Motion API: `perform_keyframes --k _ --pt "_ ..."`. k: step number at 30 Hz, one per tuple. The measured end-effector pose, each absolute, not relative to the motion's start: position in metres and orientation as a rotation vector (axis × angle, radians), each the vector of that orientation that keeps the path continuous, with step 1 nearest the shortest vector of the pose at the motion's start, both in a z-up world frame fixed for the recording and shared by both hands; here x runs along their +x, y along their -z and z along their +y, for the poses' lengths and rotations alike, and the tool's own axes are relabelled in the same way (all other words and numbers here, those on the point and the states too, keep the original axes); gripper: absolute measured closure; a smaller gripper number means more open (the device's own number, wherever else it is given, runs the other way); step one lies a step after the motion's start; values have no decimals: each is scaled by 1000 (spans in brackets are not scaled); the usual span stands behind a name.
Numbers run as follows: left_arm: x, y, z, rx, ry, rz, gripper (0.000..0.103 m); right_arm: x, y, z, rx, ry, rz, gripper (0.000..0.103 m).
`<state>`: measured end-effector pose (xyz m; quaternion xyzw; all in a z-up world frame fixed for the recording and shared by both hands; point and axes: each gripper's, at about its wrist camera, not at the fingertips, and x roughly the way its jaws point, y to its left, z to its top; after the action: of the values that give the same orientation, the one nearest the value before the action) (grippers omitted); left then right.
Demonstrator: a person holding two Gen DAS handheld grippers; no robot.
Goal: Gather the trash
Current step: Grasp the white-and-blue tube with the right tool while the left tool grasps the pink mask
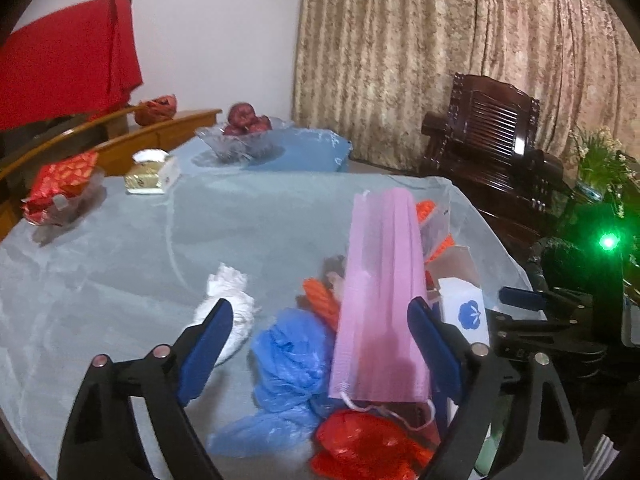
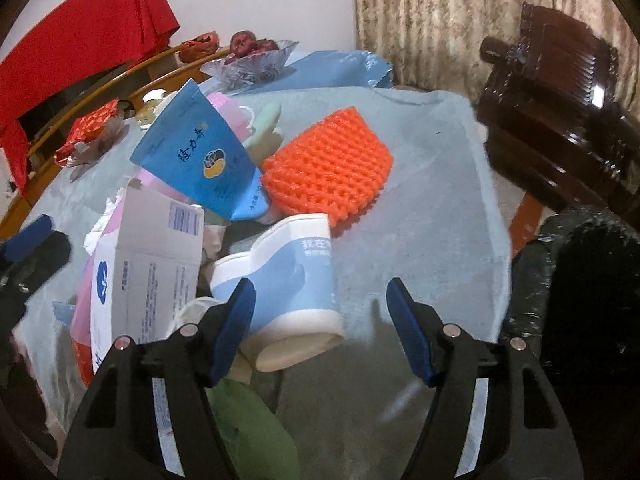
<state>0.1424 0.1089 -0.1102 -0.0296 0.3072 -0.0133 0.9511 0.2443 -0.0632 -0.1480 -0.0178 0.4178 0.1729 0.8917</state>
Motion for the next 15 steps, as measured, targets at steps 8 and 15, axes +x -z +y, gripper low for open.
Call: perform_keyframes --k 8,15 --pt "162 124 97 -103 142 713 42 243 146 -67 -6 -445 893 68" --pt "163 128 94 -94 169 740 93 229 127 -63 -115 -412 821 74"
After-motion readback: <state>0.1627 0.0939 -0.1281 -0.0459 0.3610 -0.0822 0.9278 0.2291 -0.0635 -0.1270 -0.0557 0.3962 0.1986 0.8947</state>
